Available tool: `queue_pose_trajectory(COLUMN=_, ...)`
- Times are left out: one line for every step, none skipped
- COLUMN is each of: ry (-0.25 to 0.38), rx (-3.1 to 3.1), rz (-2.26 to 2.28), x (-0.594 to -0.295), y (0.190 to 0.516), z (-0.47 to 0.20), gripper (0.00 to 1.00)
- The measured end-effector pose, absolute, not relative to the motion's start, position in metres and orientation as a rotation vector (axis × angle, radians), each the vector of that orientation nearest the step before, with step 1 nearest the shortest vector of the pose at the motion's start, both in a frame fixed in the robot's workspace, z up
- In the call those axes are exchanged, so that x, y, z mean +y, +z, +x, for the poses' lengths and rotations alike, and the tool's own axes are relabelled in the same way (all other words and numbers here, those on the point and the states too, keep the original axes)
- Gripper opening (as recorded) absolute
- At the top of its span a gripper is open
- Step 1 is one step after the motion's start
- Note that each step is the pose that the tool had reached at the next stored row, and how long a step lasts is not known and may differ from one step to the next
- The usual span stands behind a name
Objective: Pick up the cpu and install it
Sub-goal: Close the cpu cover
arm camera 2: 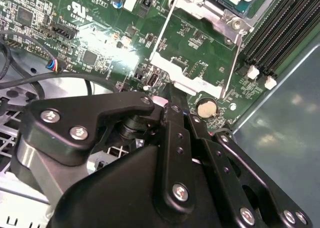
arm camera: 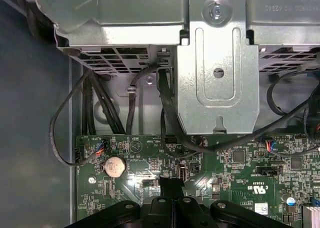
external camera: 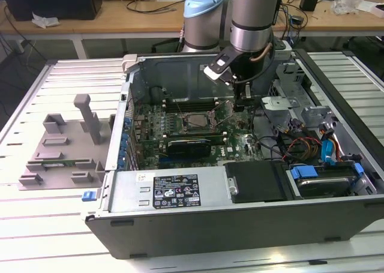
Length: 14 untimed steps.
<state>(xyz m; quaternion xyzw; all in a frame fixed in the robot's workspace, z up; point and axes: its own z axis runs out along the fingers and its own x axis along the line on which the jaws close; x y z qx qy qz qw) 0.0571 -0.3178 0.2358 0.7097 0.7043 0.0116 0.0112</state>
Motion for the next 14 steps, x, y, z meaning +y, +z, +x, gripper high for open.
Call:
queue_pose_trajectory(ry=0.036, rx=2.197, rz=2.214, x=-0.318, y=0.236, z=0.057, gripper=0.11)
queue_pose_trajectory(ry=0.037, rx=2.197, rz=2.214, x=-0.318, y=0.236, z=0.056, gripper=0.11)
queue_pose_trajectory(ry=0.039, rx=2.198, rz=2.215, x=-0.318, y=0.236, z=0.054, gripper=0.11)
queue_pose_trajectory(ry=0.04, rx=2.199, rz=2.215, x=-0.318, y=0.236, z=0.052, gripper=0.11)
queue_pose_trajectory(ry=0.041, rx=2.199, rz=2.215, x=-0.318, y=0.236, z=0.051, gripper=0.11)
queue_pose_trajectory(ry=0.042, rx=2.199, rz=2.216, x=-0.318, y=0.236, z=0.049, gripper=0.11)
queue_pose_trajectory(ry=0.045, rx=2.2, rz=2.217, x=-0.318, y=0.236, z=0.045, gripper=0.11)
queue_pose_trajectory(ry=0.047, rx=2.199, rz=2.216, x=-0.318, y=0.236, z=0.042, gripper=0.11)
queue_pose_trajectory(ry=0.047, rx=2.199, rz=2.216, x=-0.318, y=0.236, z=0.04, gripper=0.11)
queue_pose_trajectory(ry=0.049, rx=2.198, rz=2.215, x=-0.318, y=0.236, z=0.038, gripper=0.11)
queue_pose_trajectory(ry=0.05, rx=2.198, rz=2.215, x=-0.318, y=0.236, z=0.034, gripper=0.11)
queue_pose_trajectory(ry=0.051, rx=2.197, rz=2.214, x=-0.318, y=0.236, z=0.032, gripper=0.11)
queue_pose_trajectory(ry=0.053, rx=2.197, rz=2.213, x=-0.318, y=0.236, z=0.03, gripper=0.11)
queue_pose_trajectory(ry=0.054, rx=2.196, rz=2.213, x=-0.318, y=0.236, z=0.028, gripper=0.11)
